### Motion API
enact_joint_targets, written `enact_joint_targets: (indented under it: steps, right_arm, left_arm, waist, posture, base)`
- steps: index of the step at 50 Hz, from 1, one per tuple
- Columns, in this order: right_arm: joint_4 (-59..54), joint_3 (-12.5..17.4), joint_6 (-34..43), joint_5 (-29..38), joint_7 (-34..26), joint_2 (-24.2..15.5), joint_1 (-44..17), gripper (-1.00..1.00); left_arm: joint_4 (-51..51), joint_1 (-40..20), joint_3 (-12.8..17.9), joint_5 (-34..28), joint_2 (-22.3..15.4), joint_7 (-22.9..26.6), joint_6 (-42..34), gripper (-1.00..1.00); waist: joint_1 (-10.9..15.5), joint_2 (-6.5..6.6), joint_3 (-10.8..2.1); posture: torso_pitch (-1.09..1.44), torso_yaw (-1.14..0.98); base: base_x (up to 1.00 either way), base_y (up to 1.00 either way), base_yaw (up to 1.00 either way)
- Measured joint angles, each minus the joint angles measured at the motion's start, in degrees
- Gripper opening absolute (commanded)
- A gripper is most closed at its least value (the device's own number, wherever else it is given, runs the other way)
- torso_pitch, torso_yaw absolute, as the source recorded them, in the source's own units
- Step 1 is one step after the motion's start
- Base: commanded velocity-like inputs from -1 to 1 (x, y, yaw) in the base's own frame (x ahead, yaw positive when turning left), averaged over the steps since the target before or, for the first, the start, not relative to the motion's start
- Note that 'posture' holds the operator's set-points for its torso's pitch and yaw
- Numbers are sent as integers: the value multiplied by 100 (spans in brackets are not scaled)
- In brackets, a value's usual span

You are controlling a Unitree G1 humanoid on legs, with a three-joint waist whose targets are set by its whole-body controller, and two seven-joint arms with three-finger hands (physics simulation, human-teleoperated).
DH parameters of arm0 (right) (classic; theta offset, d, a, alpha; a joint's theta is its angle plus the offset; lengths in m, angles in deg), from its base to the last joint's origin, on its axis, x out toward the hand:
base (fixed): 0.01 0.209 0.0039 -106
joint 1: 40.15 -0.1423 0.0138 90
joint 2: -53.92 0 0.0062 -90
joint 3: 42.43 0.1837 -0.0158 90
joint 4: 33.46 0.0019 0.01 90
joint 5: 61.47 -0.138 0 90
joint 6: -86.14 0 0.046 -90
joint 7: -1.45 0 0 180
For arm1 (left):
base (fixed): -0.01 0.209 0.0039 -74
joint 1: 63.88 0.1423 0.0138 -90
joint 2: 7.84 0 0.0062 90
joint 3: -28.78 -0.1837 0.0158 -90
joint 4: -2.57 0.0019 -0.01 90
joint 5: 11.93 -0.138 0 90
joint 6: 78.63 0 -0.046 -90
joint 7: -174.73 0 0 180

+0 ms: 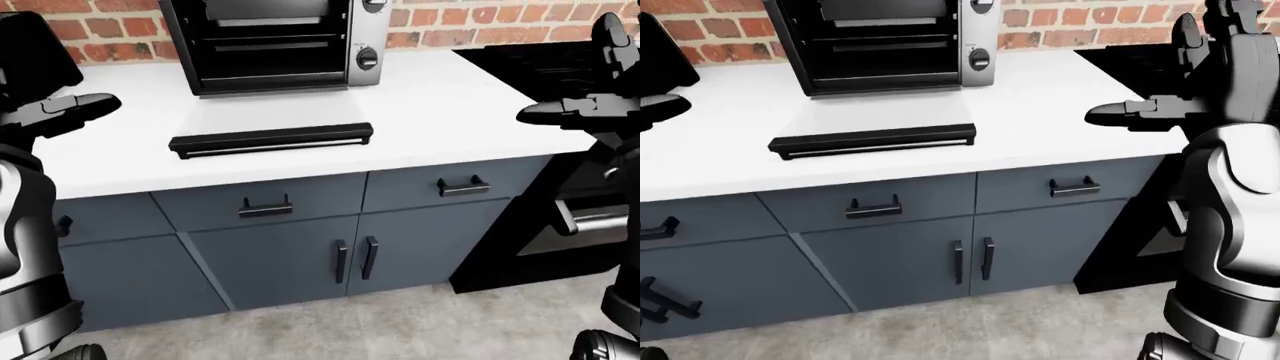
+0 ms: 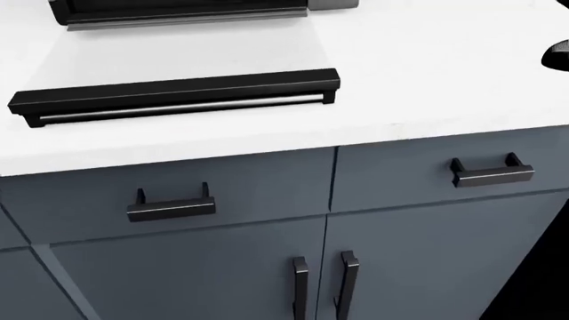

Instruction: Close the toaster oven door.

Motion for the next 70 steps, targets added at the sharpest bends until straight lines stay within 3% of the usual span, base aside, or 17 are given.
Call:
enact_joint_targets:
  steps: [3, 8, 11, 16, 21, 29, 31, 36, 42, 47, 52, 55, 57, 60, 62, 68, 70]
  right_arm:
    - [59, 31, -61, -6, 4, -30, -33, 100]
    - [-93, 115, -27, 24, 47, -28, 62, 100]
    - [-75, 92, -10, 28, 52, -41, 31, 100]
    - [-14, 75, -41, 9, 46, -39, -19, 100]
    - [-62, -65, 35, -35, 7, 28, 51, 100]
    - [67, 44, -25, -48, 58, -63, -67, 100]
    - [43, 94, -27, -45, 75, -58, -24, 100]
    - [-51, 85, 93, -35, 114, -56, 5, 100]
    - [45, 80, 36, -59, 104, -73, -70, 100]
    - [-19, -72, 88, -93, 47, 5, 19, 100]
    - [45, 23, 66, -81, 72, -46, -41, 100]
    - [89, 41, 12, -81, 76, -69, -69, 100]
    - [47, 85, -1, -74, 86, -68, -34, 100]
    - [-59, 101, 73, -54, 117, -58, 16, 100]
    - [-52, 89, 101, -54, 122, -74, -14, 100]
    - [19, 87, 46, -71, 116, -93, -75, 100]
    - [11, -6, 46, -88, 96, -18, -29, 100]
  left_arm:
    - [-8, -14, -5, 0, -10, 2, -2, 100]
    - [14, 72, -159, 13, 115, 51, -42, 100]
    - [-7, 46, -126, 12, 91, 52, -76, 100]
    - [-65, -32, -43, -3, 11, 46, 27, 100]
    - [61, 44, 24, -13, 23, -12, -15, 100]
    - [-23, -5, 8, 3, 3, 4, 12, 100]
    - [-29, 61, -60, 10, 89, 17, 21, 100]
    - [21, 53, -118, 35, 83, 44, -80, 100]
    - [-68, -12, -25, 41, 0, 29, 10, 100]
    - [52, 97, 44, 26, 26, -30, -30, 100]
    - [-55, 84, 25, 34, 19, -16, -20, 100]
    - [-54, 42, 24, 33, 3, -14, -7, 100]
    - [-54, 70, -29, 36, 70, -3, 7, 100]
    - [27, 83, -127, 55, 95, 34, -51, 100]
    - [24, 81, -107, 59, 85, 38, -68, 100]
    - [-73, -6, -28, 53, -5, 13, -3, 100]
    - [-42, 38, 34, 40, -1, -6, 20, 100]
  waist:
    - [19, -324, -46]
    - [-126, -227, -30]
    - [-116, -49, -9]
    - [-131, 447, -50]
    - [-18, 329, -20]
    - [17, -315, -64]
    - [-60, -187, -19]
    - [-109, -98, -28]
    - [-132, 437, -63]
    - [-15, 327, -27]
    - [-1, -12, -16]
    - [16, -321, -63]
    - [-71, -195, -17]
    - [-124, -211, -40]
    - [-116, -122, -48]
    - [-149, 450, -63]
    - [-77, 380, -32]
  posture:
    - [0, 0]
    - [0, 0]
    - [0, 0]
    - [0, 0]
    - [0, 0]
    - [0, 0]
    - [0, 0]
    - [0, 0]
    - [0, 0]
    - [0, 0]
    - [0, 0]
    - [0, 0]
    - [0, 0]
    - [0, 0]
    - [0, 0]
    - [0, 0]
    - [0, 0]
  base:
    - [17, 10, 0]
    - [17, 9, 0]
    - [17, 9, 0]
    - [17, 8, 0]
    - [18, 8, 0]
    - [17, 9, 0]
    - [18, 10, 0]
    - [17, 9, 0]
    - [17, 9, 0]
    - [17, 9, 0]
    - [17, 9, 0]
    - [18, 9, 0]
    - [17, 8, 0]
    - [17, 9, 0]
    - [16, 10, 0]
    - [17, 9, 0]
    - [17, 9, 0]
